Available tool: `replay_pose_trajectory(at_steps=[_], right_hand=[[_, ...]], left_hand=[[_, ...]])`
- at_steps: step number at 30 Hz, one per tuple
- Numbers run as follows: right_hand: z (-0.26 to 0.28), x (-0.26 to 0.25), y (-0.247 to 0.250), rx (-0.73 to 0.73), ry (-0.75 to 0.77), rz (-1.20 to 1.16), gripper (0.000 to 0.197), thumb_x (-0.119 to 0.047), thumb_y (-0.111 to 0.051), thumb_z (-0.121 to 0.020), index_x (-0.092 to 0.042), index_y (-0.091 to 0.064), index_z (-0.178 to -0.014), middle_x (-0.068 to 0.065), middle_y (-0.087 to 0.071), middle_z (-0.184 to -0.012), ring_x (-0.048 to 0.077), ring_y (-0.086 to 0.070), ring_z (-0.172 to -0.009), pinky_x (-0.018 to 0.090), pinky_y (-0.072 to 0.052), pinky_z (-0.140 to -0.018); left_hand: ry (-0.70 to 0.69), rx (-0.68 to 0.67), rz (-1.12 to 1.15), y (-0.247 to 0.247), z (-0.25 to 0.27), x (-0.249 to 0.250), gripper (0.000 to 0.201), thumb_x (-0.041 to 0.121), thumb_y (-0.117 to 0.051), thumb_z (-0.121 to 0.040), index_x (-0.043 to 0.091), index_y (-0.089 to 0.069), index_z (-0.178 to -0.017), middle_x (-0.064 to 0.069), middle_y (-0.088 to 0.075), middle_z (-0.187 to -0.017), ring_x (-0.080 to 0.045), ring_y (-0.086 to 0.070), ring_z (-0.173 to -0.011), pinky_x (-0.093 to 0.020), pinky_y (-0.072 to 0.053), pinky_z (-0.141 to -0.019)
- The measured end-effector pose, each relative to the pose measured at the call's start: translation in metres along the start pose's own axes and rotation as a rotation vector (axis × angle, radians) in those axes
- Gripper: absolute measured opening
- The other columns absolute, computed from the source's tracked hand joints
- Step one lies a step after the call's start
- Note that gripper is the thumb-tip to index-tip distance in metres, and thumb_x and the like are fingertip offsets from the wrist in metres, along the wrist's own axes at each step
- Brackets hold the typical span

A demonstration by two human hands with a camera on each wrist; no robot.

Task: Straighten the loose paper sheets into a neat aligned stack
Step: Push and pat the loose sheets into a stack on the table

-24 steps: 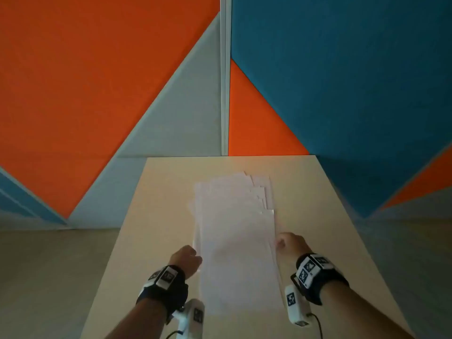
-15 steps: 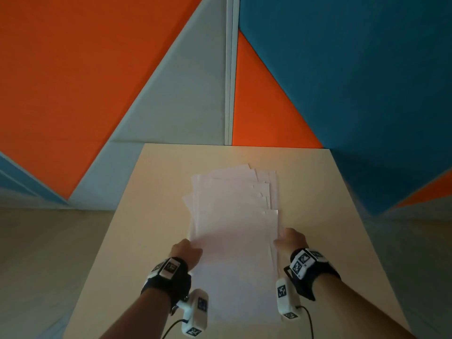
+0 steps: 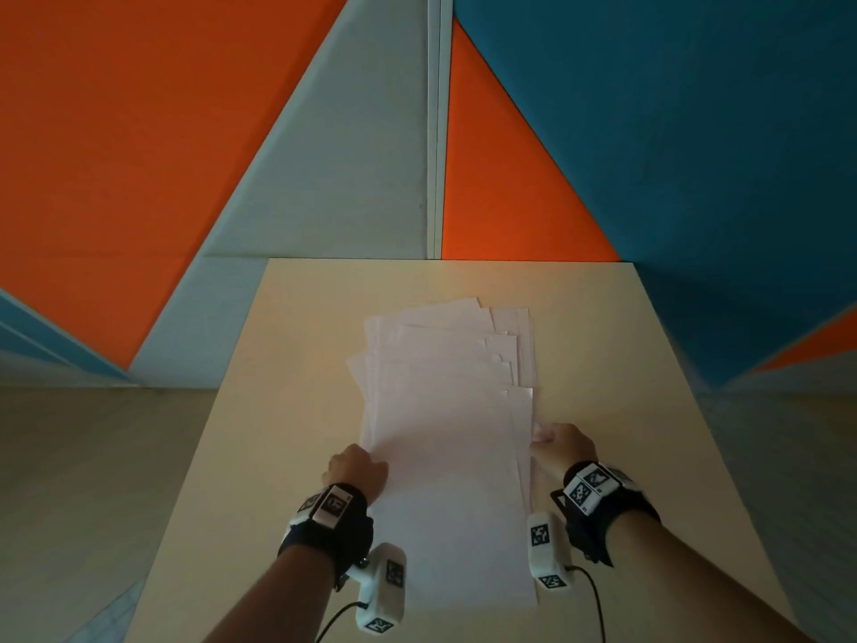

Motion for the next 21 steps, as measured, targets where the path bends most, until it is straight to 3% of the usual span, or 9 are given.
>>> replay_pose_trajectory(at_steps=[4, 6, 9, 11, 14, 16, 18, 21], right_hand=[[0.001, -0.003, -0.013, -0.040, 0.006, -0.036, 0.019, -0.013, -0.052, -0.080, -0.005, -0.069, -0.076, 0.015, -0.076, -0.085, 0.031, -0.072, -0.082, 0.032, -0.056, -0.076], [0.004, -0.007, -0.016, -0.068, 0.016, -0.018, 0.017, -0.014, -0.054, -0.079, -0.009, -0.070, -0.079, 0.012, -0.074, -0.086, 0.029, -0.069, -0.079, 0.031, -0.056, -0.079], [0.000, -0.008, -0.005, -0.021, 0.014, -0.013, 0.023, -0.016, -0.056, -0.086, -0.009, -0.070, -0.103, 0.012, -0.071, -0.108, 0.030, -0.065, -0.101, 0.029, -0.050, -0.086], [-0.003, -0.010, 0.005, 0.034, 0.013, -0.009, 0.021, -0.012, -0.053, -0.087, -0.006, -0.064, -0.104, 0.016, -0.067, -0.115, 0.030, -0.062, -0.102, 0.031, -0.049, -0.084], [-0.012, -0.015, 0.011, 0.042, -0.004, 0.023, 0.021, -0.011, -0.051, -0.086, -0.001, -0.062, -0.102, 0.015, -0.066, -0.105, 0.031, -0.062, -0.096, 0.027, -0.045, -0.073], [-0.019, -0.020, 0.012, 0.030, 0.000, 0.038, 0.011, -0.010, -0.050, -0.085, -0.003, -0.058, -0.082, 0.012, -0.062, -0.087, 0.028, -0.058, -0.082, 0.025, -0.042, -0.065], [-0.025, -0.024, 0.012, 0.029, 0.003, 0.051, 0.013, -0.011, -0.050, -0.087, -0.003, -0.056, -0.077, 0.012, -0.060, -0.082, 0.027, -0.056, -0.078, 0.024, -0.037, -0.054], [-0.031, -0.028, 0.011, 0.018, 0.009, 0.061, 0.014, -0.012, -0.051, -0.087, -0.004, -0.059, -0.079, 0.011, -0.060, -0.082, 0.027, -0.056, -0.078, 0.024, -0.037, -0.054]], left_hand=[[-0.018, 0.002, 0.027, 0.001, -0.001, 0.001, 0.045, 0.022, -0.053, -0.088, 0.008, -0.050, -0.130, -0.020, -0.049, -0.134, -0.037, -0.053, -0.119, -0.037, -0.044, -0.098], [-0.033, 0.006, 0.017, 0.003, -0.003, 0.001, 0.048, 0.024, -0.054, -0.088, 0.010, -0.047, -0.133, -0.018, -0.053, -0.134, -0.036, -0.052, -0.122, -0.037, -0.043, -0.099], [-0.042, 0.018, 0.026, 0.011, -0.007, 0.002, 0.051, 0.024, -0.054, -0.088, 0.009, -0.046, -0.136, -0.018, -0.054, -0.135, -0.035, -0.051, -0.123, -0.038, -0.043, -0.100], [-0.054, 0.023, 0.041, 0.018, -0.011, 0.006, 0.053, 0.021, -0.053, -0.089, 0.006, -0.044, -0.139, -0.019, -0.051, -0.138, -0.035, -0.050, -0.125, -0.039, -0.042, -0.100], [-0.090, -0.006, 0.069, 0.023, -0.019, 0.018, 0.057, 0.019, -0.053, -0.090, 0.005, -0.039, -0.143, -0.017, -0.046, -0.145, -0.033, -0.043, -0.134, -0.037, -0.035, -0.108], [-0.105, -0.038, 0.062, 0.022, -0.027, 0.024, 0.058, 0.020, -0.053, -0.091, 0.004, -0.037, -0.145, -0.016, -0.044, -0.148, -0.032, -0.041, -0.136, -0.035, -0.033, -0.112], [-0.116, -0.054, 0.048, 0.021, -0.032, 0.029, 0.054, 0.021, -0.053, -0.090, 0.004, -0.045, -0.140, -0.016, -0.048, -0.144, -0.032, -0.044, -0.133, -0.035, -0.036, -0.110], [-0.137, -0.096, 0.085, 0.015, -0.039, 0.033, 0.030, 0.016, -0.056, -0.086, -0.001, -0.064, -0.109, -0.022, -0.064, -0.117, -0.036, -0.059, -0.108, -0.034, -0.045, -0.089]])
Point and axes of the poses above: each hand's wrist, its own z-axis away from the middle knuckle, its own y-axis out of the back of the hand, x = y × z, the point moved 10 cm from there along -z, towards the middle knuckle
